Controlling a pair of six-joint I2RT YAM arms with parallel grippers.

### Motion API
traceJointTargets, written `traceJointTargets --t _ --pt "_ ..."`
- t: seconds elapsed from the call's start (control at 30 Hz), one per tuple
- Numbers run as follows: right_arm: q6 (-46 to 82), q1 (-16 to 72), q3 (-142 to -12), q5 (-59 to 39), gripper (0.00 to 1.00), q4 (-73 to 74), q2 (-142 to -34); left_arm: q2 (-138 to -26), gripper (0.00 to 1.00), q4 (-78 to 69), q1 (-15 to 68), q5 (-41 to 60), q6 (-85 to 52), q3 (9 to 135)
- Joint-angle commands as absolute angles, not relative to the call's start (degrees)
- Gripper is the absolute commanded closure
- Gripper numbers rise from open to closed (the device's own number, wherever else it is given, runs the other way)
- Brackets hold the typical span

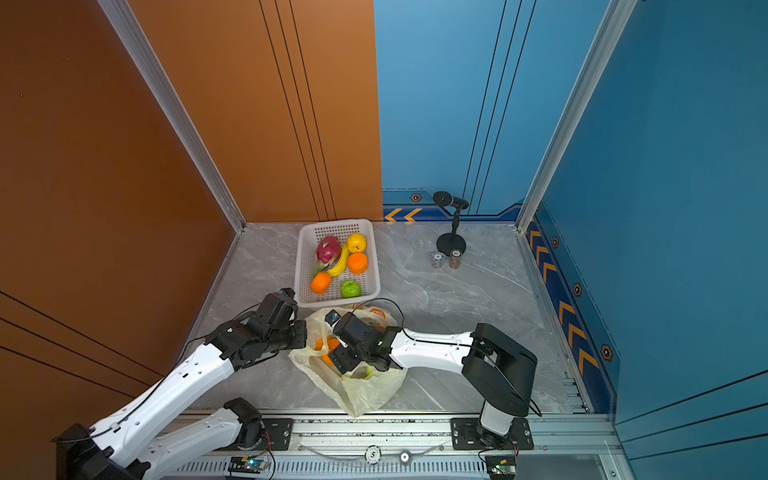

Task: Untie the knot of the plastic bag and take out the fruit
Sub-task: 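Hold the bag side with the left gripper while the right grasps the orange inside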

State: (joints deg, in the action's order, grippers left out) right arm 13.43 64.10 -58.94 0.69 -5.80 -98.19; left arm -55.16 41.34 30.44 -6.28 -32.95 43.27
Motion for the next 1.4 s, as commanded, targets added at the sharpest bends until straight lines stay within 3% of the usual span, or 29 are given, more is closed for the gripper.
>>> traceJointTargets --t 0.0,0.27,0.53,0.9,1.37 --pt "10.62 64.77 -61.15 4.01 0.16 -3.30 -100.46 -54.43 0.89 41.95 29.41 -7.30 -34.14 41.88" --pt "8.23 65.47 -63.95 3.50 0.15 -1.78 -105.67 -54.66 0.88 41.44 28.74 -6.63 -33.65 41.62" --pt "9.07 65.48 -64.73 1.59 0.29 -2.52 -107.00 -54.44 0.88 41.48 28.44 -6.38 -33.43 41.33" --pt "9.53 65.32 -60.82 3.03 0.46 -2.61 -102.56 -54.36 0.88 41.53 28.38 -6.51 -32.70 41.29" --pt "12.07 65.89 -59.11 2.81 0.53 -3.80 -93.38 -55.77 0.88 40.50 28.98 -5.27 -31.28 42.31"
